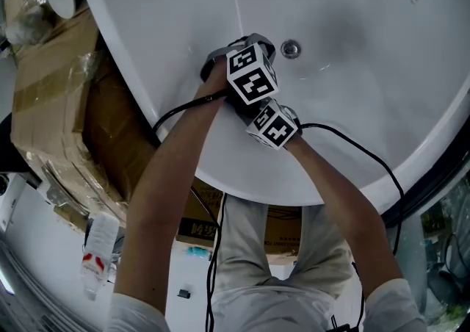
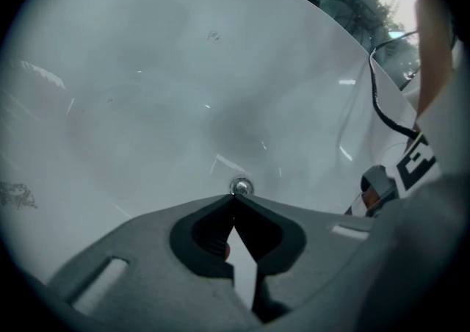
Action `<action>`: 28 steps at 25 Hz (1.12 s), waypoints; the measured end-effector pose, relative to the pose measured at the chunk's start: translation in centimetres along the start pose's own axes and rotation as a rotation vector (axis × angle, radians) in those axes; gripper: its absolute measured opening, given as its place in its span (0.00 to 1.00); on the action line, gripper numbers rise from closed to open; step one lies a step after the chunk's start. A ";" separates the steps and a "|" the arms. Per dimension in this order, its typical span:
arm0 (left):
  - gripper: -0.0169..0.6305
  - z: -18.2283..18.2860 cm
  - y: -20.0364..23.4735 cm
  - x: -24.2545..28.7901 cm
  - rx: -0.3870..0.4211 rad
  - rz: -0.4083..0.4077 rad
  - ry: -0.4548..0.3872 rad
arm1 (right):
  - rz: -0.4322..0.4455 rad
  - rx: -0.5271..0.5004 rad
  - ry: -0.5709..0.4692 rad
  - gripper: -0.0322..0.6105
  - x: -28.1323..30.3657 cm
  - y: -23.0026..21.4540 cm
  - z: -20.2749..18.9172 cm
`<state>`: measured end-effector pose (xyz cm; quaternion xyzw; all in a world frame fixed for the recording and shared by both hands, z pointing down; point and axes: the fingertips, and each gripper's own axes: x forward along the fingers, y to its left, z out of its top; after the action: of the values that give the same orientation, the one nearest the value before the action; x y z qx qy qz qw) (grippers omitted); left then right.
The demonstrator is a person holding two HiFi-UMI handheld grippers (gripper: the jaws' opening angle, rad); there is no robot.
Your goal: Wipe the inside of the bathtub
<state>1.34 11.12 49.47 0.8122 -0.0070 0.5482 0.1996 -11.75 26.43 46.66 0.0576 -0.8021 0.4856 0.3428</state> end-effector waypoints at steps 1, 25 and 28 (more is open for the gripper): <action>0.03 -0.1 -0.2 -0.1 -0.004 -0.001 0.003 | 0.005 -0.005 -0.002 0.14 -0.2 0.5 0.1; 0.03 1.7 -3.3 -4.4 -0.061 0.017 -0.024 | 0.127 -0.098 -0.015 0.14 -4.9 10.4 0.9; 0.03 1.7 -4.2 -5.0 -0.077 0.014 -0.034 | 0.154 -0.119 -0.008 0.14 -5.7 12.1 0.6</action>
<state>1.82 13.35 43.15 0.8129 -0.0373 0.5352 0.2266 -12.91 30.89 34.06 -0.0228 -0.8330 0.4616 0.3042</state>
